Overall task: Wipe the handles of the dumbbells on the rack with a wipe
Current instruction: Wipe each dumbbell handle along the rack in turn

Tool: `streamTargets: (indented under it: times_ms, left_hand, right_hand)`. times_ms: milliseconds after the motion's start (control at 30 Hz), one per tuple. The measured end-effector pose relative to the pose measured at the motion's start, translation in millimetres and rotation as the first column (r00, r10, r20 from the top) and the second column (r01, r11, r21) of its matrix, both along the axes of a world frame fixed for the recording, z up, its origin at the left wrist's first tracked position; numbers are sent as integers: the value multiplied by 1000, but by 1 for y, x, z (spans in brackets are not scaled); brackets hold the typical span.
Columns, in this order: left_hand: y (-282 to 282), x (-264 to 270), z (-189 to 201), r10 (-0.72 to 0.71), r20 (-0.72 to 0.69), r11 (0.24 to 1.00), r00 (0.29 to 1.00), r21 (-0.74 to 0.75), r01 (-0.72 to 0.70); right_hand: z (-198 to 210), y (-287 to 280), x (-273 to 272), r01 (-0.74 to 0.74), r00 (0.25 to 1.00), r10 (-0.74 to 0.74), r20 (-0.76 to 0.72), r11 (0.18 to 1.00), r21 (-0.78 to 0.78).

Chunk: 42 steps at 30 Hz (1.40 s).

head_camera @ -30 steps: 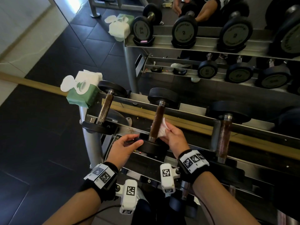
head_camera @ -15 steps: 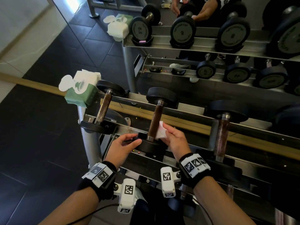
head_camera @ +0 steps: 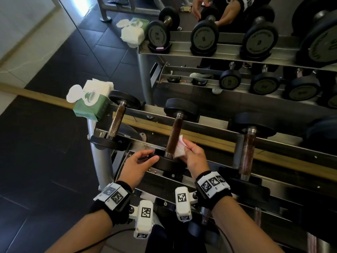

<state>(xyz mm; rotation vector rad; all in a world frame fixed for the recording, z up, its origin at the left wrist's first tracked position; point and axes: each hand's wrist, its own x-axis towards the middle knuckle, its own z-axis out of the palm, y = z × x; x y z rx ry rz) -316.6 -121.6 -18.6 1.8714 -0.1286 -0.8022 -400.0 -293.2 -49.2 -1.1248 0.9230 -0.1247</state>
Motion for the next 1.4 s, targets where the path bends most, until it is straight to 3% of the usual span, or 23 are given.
streamTargets:
  times_ms: [167,267,333,533,700,867,1000,1200,1300,1400]
  left_hand:
    - [-2,1,-3,24,-5,1000,1000,-5,-24]
    - [-2,2,-5,31,-19,999,999,-9,-31]
    - [-1,2,-5,30,-23,999,999,-12,-30]
    - [0,1,-7,24,-26,999,999,-31,-24]
    - [2,4,-10,8,-34,999,999,-37,-9]
    - [4,5,-17,7,-50,999,999,-50,-9]
    - [5,4,-24,16,-43,997,999,-68,-19]
    - [6,5,-33,33,-37,993,999,-109,-37]
    - [6,4,-36,30,-34,992,999,-125,-34]
    - [7,3,-36,24,-42,990,999,-138,-29]
  right_hand:
    - [-1,-11,-5,47,999,-47,-1,997,-61]
    - [3,-6,4,-111,993,102,-51,969,-223]
    - [6,-2,8,-162,986,154,-56,965,-208]
    - [11,-2,-11,-130,991,134,1,967,-220]
    - [14,-9,-10,10,1000,-12,-6,984,-180]
    - [15,4,14,-138,989,126,-73,970,-200]
    - [25,5,0,-102,994,99,-36,992,-77]
    - [63,-24,-5,-254,967,255,7,965,-67]
    - [87,-40,17,-408,910,411,-59,858,-311]
    - [107,-58,47,-559,801,558,-215,572,-600]
